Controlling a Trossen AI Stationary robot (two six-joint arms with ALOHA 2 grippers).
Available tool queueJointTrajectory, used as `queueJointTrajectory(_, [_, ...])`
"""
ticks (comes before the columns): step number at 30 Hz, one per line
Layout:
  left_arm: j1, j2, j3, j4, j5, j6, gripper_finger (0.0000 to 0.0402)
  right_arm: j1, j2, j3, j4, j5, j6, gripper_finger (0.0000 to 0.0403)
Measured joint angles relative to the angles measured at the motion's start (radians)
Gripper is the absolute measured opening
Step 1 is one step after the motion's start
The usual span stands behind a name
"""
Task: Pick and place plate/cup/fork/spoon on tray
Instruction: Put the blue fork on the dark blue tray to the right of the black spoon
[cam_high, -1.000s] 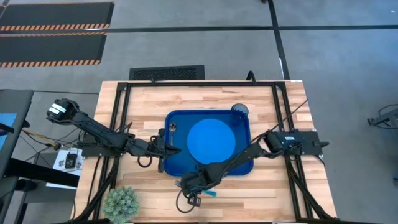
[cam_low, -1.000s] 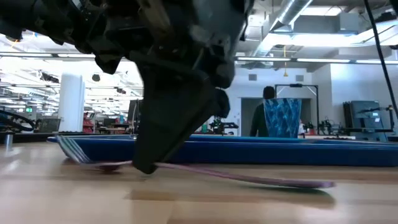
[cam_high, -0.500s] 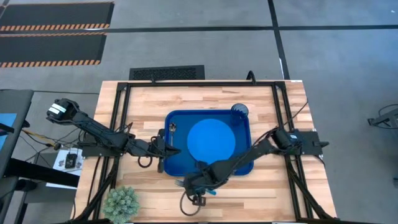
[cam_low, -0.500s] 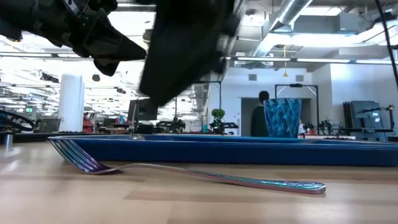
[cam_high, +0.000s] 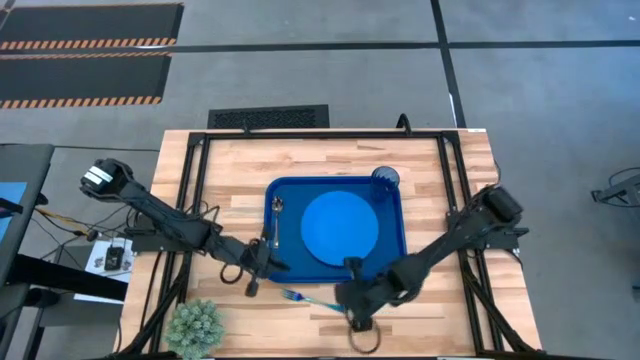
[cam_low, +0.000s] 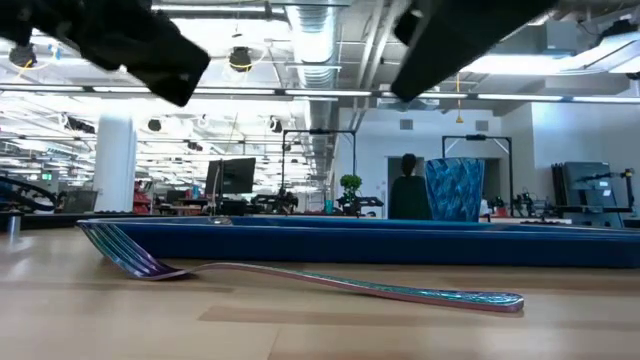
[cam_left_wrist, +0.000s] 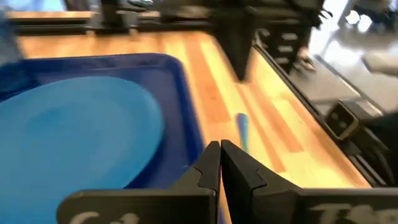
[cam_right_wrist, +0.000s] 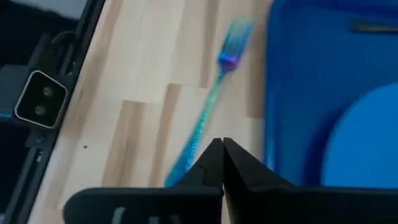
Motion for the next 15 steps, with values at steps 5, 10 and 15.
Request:
queueJointTrajectory(5, [-0.018,0.123,0.164,-0.166,0.074,0.044,0.0000,0.005,-0.181,-0.231,0.150,0.078,0.014,0.0005])
queueJointTrajectory(10, [-0.015,0.287,0.365,-0.357,0.138,0.047,0.0000,0.025,-0.329,-0.353,0.165,0.152,0.071,0.0013])
queueJointTrajectory(15, [-0.016,0.463,0.599,-0.634,0.165,0.047,0.0016,0.066,-0.393,-0.391,0.164,0.193,0.073,0.0006])
